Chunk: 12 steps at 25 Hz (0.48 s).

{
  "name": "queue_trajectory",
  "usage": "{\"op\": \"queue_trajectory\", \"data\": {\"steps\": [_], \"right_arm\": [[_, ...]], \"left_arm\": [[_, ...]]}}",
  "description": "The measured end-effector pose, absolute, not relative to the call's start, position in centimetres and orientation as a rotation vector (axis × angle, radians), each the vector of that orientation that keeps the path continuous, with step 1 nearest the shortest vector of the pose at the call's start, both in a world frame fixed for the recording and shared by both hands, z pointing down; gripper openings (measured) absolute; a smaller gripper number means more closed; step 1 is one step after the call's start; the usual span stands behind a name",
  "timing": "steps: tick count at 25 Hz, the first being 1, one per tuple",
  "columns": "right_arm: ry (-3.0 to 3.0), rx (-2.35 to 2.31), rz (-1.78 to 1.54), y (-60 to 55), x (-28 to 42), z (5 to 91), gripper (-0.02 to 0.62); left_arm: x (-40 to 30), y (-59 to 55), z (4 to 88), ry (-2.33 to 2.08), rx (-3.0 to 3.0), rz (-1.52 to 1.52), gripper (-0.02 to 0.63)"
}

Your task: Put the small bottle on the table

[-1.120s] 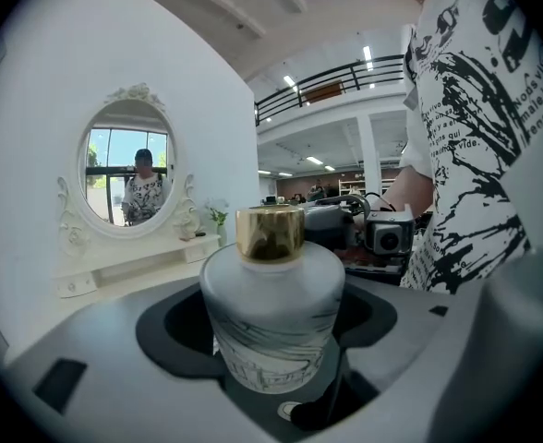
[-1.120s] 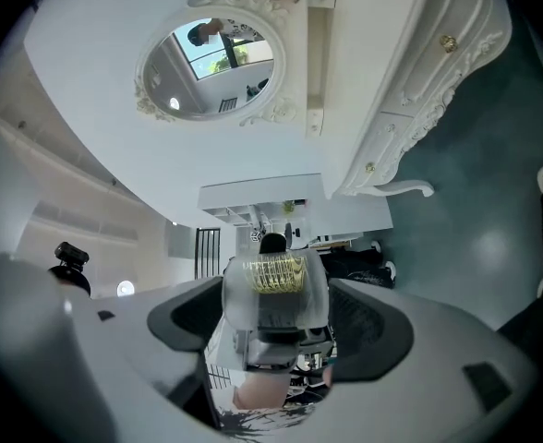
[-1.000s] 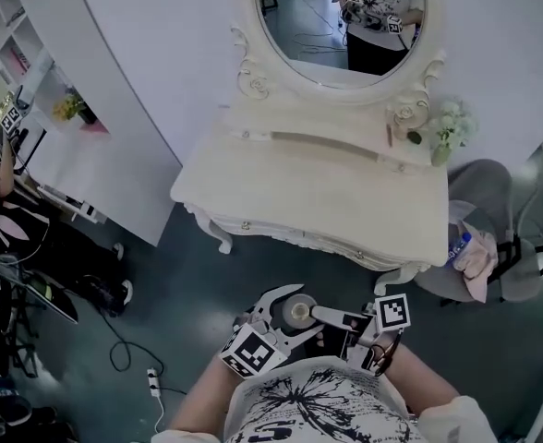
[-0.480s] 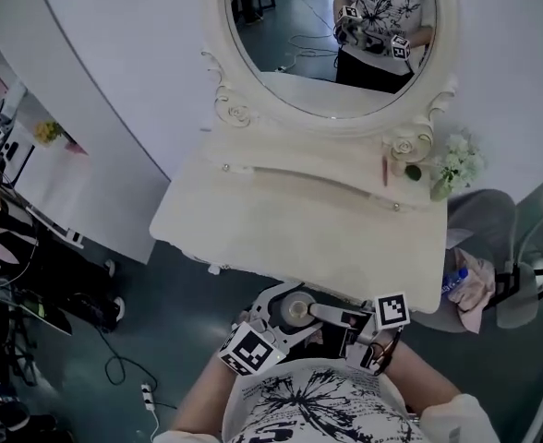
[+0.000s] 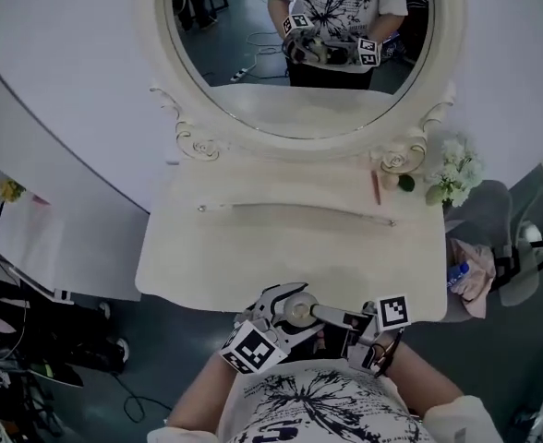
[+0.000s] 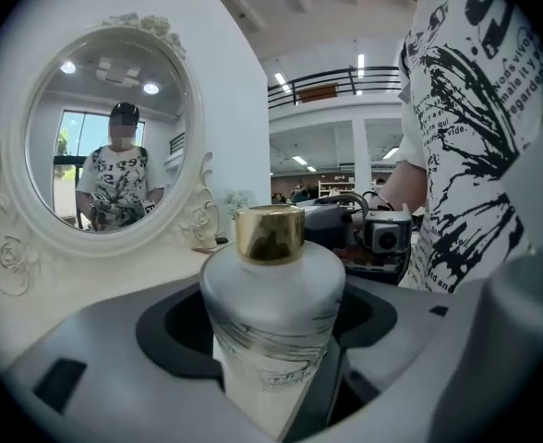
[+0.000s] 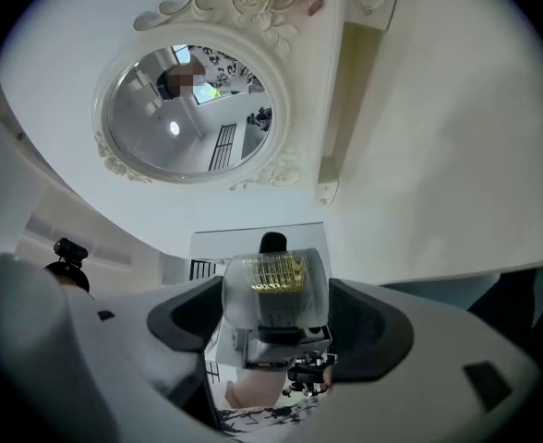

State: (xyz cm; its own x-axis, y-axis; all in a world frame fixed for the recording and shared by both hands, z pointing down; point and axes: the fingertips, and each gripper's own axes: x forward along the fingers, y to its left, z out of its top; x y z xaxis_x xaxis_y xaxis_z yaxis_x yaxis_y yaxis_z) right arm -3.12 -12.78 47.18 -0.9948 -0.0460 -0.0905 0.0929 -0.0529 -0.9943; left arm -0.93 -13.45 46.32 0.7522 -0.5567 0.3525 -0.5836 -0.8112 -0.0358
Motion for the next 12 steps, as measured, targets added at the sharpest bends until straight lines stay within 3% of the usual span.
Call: {"op": "queue_trajectory", "data": {"steps": [12], "right_arm": [[1.949, -0.166, -2.172, -18.5, -8.3, 52.5, 0.364]], "left_arm": [[-6.0, -18.8, 51.9, -0.669, 2.896, 0.576, 0.35]]}}
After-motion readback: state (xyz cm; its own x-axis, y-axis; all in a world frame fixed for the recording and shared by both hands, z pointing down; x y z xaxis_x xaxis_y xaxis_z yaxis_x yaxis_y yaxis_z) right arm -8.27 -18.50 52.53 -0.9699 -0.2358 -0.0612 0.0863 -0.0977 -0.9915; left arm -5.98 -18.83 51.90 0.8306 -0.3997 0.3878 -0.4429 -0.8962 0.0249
